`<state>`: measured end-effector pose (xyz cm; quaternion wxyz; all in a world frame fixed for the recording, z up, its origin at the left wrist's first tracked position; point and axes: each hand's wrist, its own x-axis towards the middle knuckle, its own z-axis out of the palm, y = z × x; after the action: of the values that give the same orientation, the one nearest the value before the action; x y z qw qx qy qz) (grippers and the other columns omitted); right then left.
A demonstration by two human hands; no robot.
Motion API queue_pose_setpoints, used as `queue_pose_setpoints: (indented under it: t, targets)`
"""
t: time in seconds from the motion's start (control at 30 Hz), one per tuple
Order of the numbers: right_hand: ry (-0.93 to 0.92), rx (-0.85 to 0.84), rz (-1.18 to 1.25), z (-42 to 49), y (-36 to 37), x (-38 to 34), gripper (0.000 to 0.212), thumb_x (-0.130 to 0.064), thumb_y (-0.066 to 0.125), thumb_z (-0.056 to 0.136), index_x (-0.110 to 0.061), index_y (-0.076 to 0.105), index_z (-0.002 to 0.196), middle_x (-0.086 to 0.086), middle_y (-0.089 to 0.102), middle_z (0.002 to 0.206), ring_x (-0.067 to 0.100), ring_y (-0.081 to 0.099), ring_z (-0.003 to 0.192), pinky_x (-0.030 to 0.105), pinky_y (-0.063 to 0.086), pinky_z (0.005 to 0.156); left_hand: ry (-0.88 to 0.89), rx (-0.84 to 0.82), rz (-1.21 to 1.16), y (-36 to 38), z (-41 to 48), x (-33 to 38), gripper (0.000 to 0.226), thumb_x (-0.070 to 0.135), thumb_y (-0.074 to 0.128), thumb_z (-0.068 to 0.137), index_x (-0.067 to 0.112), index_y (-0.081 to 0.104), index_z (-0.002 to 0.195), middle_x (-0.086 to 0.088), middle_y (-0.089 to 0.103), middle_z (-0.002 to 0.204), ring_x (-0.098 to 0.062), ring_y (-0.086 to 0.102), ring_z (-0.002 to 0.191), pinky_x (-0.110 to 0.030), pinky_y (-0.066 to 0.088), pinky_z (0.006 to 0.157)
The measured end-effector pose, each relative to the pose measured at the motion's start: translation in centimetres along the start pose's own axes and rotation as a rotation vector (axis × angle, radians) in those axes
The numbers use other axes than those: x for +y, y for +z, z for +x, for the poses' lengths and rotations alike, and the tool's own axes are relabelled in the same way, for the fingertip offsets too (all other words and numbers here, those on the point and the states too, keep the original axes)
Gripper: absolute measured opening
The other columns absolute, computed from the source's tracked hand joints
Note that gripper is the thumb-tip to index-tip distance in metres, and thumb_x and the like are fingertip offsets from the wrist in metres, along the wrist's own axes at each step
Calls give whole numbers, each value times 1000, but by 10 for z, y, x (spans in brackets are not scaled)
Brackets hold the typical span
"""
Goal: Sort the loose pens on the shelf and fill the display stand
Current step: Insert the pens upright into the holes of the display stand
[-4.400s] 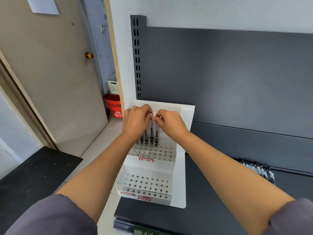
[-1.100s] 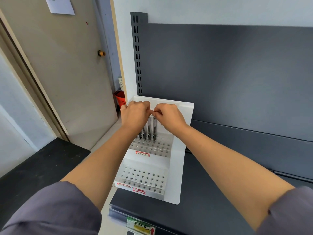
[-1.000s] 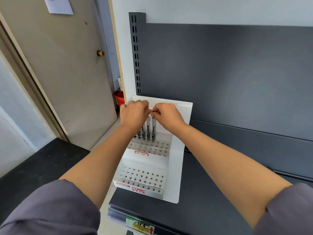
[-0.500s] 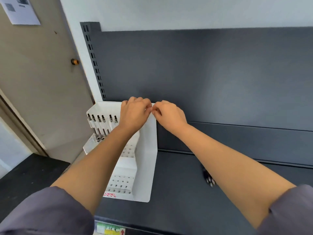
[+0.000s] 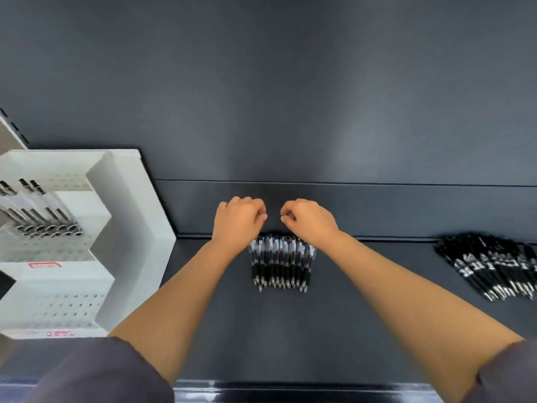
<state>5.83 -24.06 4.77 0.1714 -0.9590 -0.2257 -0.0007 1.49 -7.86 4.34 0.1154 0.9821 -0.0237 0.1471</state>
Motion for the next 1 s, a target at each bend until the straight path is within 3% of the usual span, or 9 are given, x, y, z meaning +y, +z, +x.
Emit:
queue_pose_setpoints:
  t: [0.23, 0.37, 0.57, 0.77, 0.93, 1.0]
  targets:
    - [148, -261, 94, -7, 38, 38, 20, -19, 46, 93, -22, 65, 100, 2, 66, 101, 25, 61, 92, 37, 53, 76, -228, -343, -110, 57, -15, 2, 19, 24, 47, 93, 17, 51, 109, -4, 61, 106, -27, 58, 96, -32, 42, 69]
    - [194, -298, 144, 6, 64, 29, 18, -21, 49, 92, -23, 65, 101, 2, 65, 105, 25, 62, 96, 38, 52, 79, -320, -468, -185, 79, -18, -8, 32, 26, 53, 90, 14, 41, 117, -9, 55, 113, -31, 56, 101, -39, 47, 73]
    - [301, -311, 17, 26, 94, 5, 33, -33, 59, 87, -14, 57, 114, 8, 48, 119, 30, 57, 106, 36, 44, 74, -380, -521, -302, 96, -10, -16, 43, 22, 63, 83, 8, 40, 116, -13, 46, 120, -34, 55, 104, -41, 47, 82]
    - [405, -311, -100, 38, 109, -10, 24, -25, 54, 89, -13, 60, 108, 8, 46, 119, 32, 53, 109, 34, 39, 71, -446, -546, -314, 102, 0, -11, 45, 27, 58, 84, 7, 37, 118, -12, 40, 124, -32, 55, 102, -37, 44, 72]
    - [468, -314, 143, 43, 97, -2, 18, -28, 60, 80, -14, 50, 77, 4, 55, 88, 24, 57, 79, 30, 42, 59, -445, -499, -306, 106, 1, -16, 30, 12, 50, 87, 3, 38, 114, -17, 47, 119, -36, 57, 97, -37, 42, 66]
    - [477, -302, 320, 42, 93, 5, 19, -20, 62, 79, -14, 46, 73, 6, 57, 80, 24, 57, 72, 34, 48, 65, -391, -488, -306, 107, 2, -21, 22, 7, 45, 89, 0, 43, 109, -20, 53, 114, -39, 57, 98, -37, 42, 68]
